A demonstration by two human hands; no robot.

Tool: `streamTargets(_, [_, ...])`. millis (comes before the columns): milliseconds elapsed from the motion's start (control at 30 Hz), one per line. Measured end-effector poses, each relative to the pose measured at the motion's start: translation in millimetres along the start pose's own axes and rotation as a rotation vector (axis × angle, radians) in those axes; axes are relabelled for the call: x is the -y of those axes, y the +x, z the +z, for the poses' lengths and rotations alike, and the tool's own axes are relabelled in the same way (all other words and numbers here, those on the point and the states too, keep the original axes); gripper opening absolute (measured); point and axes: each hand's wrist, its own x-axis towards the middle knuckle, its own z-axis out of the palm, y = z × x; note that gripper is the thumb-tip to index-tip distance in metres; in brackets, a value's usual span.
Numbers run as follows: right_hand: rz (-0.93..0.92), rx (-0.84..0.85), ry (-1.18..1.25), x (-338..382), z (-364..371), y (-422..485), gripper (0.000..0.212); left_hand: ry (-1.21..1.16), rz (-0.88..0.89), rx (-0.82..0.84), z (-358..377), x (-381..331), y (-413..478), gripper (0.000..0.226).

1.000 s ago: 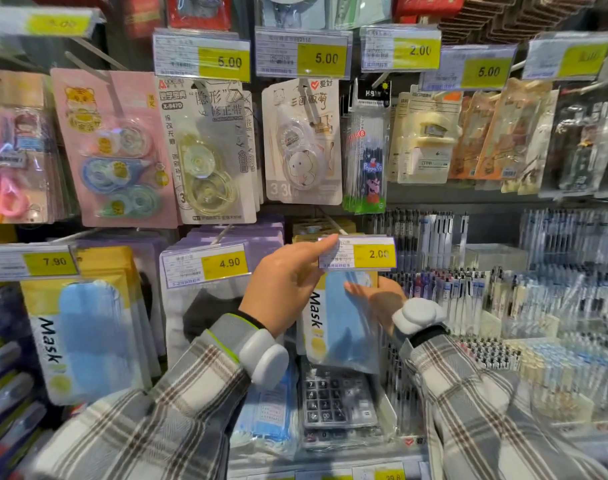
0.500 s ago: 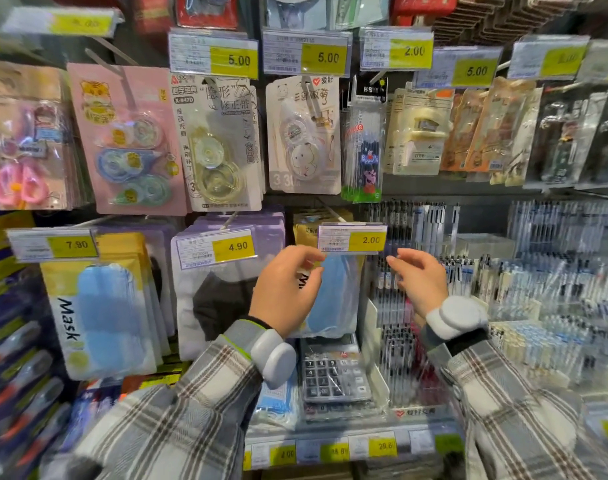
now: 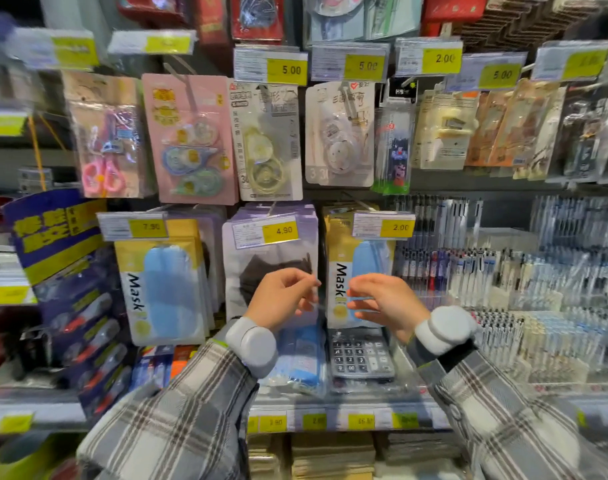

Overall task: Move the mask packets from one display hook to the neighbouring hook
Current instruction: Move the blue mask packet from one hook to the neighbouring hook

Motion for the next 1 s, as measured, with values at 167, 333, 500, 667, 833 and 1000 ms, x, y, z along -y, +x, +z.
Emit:
streamTargets(167, [0.016, 0.128, -0.013, -4.8, 60.4, -1.2, 0.008, -0.101, -0.117, -0.106, -48.1, 13.6, -14.6, 0.024])
streamTargets(333, [0.012, 0.217, -0.048, -7.8, 113.9, 6.4, 0.011, -0.127, -0.162, -0.226, -94.5, 20.7, -21.1, 0.023])
streamTargets(500, [0.005, 0.258, -0.029, -11.7, 164.3, 22.4, 0.014, -0.046, -0.156, -0.383, -141.5, 28.7, -21.8, 0.021])
streamTargets(667, [-0.021, 0.216, 0.008, -16.7, 210.5, 48.5, 0.013, 0.016, -0.084, -0.628, -195.9, 46.8, -12.5, 0.008])
streamTargets(833, [-0.068, 0.127, -0.035, -18.6, 236.2, 72.7, 0.028, 0.108, -0.061, -0.713, -236.2, 57.7, -5.6, 0.036])
streamTargets(1000, [-0.133, 0.07, -0.19, -21.9, 248.7, 80.6, 0.047, 0.149, -0.069, -0.599, -248.2, 69.7, 1.8, 0.053])
